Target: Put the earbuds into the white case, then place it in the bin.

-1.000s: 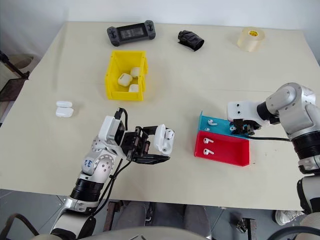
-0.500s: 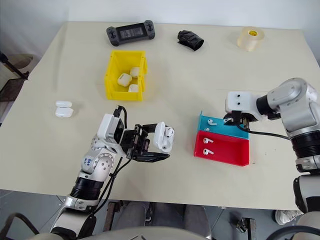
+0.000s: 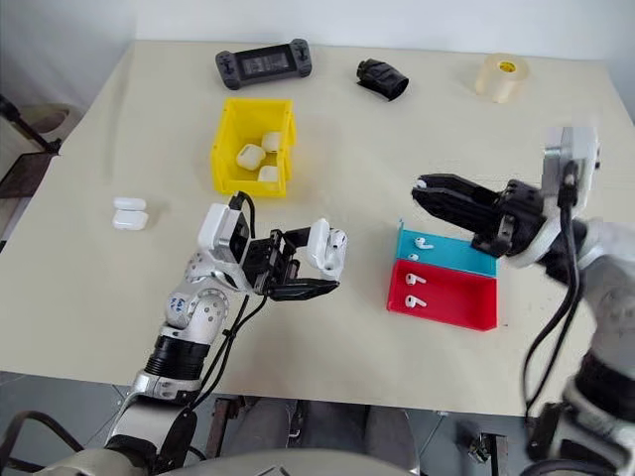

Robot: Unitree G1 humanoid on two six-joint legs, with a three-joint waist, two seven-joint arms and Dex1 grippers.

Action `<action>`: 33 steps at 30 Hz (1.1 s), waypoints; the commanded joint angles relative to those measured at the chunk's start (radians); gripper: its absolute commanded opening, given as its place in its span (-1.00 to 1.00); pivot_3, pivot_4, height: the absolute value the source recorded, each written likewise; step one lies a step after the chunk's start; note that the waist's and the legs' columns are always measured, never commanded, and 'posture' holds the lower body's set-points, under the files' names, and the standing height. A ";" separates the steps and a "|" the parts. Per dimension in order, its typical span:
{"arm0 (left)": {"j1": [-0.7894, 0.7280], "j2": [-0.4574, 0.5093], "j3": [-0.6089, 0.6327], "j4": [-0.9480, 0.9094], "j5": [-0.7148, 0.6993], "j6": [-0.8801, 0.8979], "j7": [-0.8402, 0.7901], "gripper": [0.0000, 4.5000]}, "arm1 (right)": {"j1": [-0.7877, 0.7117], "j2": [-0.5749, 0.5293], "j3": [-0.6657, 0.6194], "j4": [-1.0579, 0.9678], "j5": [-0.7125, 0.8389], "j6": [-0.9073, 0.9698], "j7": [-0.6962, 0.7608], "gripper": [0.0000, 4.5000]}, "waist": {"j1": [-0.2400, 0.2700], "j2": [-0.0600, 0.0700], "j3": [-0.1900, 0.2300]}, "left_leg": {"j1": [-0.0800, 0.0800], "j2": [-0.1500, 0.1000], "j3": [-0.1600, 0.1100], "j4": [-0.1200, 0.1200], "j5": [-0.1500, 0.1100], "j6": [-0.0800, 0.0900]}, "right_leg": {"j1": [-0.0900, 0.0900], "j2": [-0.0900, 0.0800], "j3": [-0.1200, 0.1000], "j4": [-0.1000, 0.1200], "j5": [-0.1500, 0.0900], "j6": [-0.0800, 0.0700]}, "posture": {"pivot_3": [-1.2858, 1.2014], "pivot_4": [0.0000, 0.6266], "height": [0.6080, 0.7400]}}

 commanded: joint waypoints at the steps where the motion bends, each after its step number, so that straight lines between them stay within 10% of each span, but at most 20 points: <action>1: -0.029 -0.011 0.008 0.009 -0.013 -0.003 -0.015 0.24 | 0.050 0.077 -0.001 -0.147 0.195 -0.079 -0.215 -0.78 | -0.003 0.000 0.000 | 0.000 0.000 0.000 0.000 0.000 0.000 | 0.000 0.000 0.000 0.001 0.000 0.000 | 0.03 -0.52 1.00; 10: -0.067 -0.031 0.001 0.034 -0.009 0.019 -0.027 0.24 | 0.186 0.153 0.173 -0.274 0.292 -0.266 -0.416 -0.78 | -0.005 0.000 0.000 | 0.002 0.000 0.000 -0.001 0.002 0.000 | 0.000 0.001 0.003 0.002 0.000 0.000 | 0.03 -0.52 1.00; 33: -0.072 -0.038 0.004 0.024 -0.008 0.015 -0.026 0.24 | 0.377 0.014 0.421 -0.286 0.216 -0.415 -0.349 -0.78 | -0.003 0.000 0.000 | 0.002 0.000 0.000 -0.001 0.002 0.001 | 0.001 0.001 0.003 0.002 0.000 0.000 | 0.03 -0.52 1.00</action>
